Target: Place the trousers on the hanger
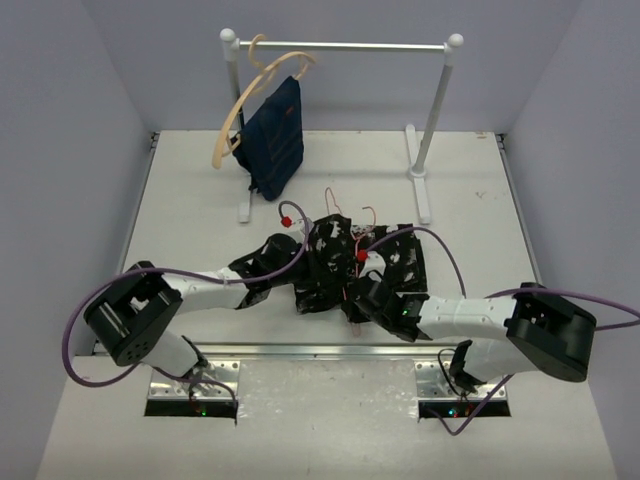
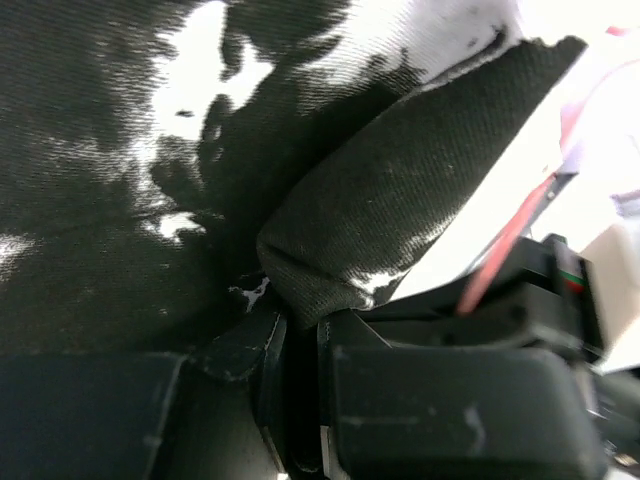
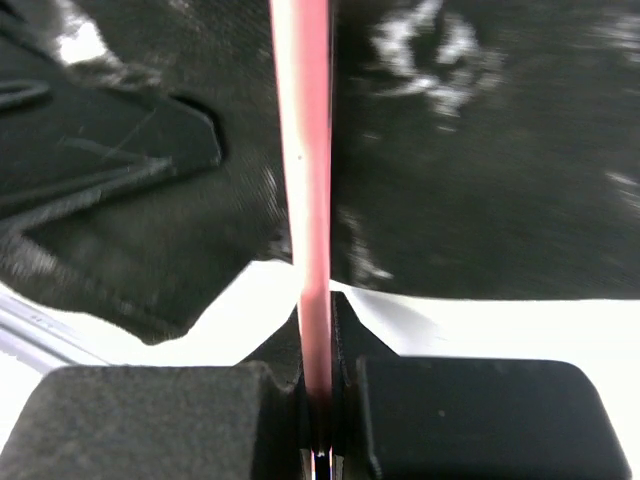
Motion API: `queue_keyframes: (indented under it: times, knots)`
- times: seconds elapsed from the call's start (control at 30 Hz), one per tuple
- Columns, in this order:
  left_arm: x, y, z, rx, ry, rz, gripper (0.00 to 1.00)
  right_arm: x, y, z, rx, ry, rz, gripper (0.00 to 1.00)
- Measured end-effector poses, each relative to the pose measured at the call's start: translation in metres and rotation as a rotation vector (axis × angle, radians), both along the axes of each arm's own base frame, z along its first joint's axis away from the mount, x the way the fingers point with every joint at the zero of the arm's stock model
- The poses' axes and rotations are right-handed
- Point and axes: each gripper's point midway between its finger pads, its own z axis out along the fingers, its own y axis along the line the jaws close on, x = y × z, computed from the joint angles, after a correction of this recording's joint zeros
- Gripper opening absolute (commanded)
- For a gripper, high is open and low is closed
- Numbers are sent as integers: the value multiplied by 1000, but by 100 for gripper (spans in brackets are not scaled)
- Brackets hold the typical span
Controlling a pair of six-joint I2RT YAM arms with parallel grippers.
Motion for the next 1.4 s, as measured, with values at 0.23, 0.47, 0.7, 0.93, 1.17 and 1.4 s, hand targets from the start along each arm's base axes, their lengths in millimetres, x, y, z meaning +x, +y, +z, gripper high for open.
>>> queue_keyframes:
  times: [0.23, 0.47, 0.7, 0.93, 1.17, 1.4]
  knots:
    - [11, -12, -28, 63, 88, 9, 0, -1, -21, 2, -58, -66, 35, 0]
    - [23, -47, -47, 122, 188, -69, 0, 3, -38, -18, -194, -69, 75, 0]
    - [26, -51, -47, 163, 212, -55, 0, 14, -42, -20, -270, -60, 47, 0]
    - [24, -45, -43, 207, 198, -31, 20, 10, -45, -9, -205, -76, 61, 0]
    - [27, -37, -22, 200, 136, 2, 67, 21, -39, -2, -170, -52, 127, 0]
    - [60, -17, 11, 164, 54, 116, 59, 22, -38, -4, -138, -12, 135, 0]
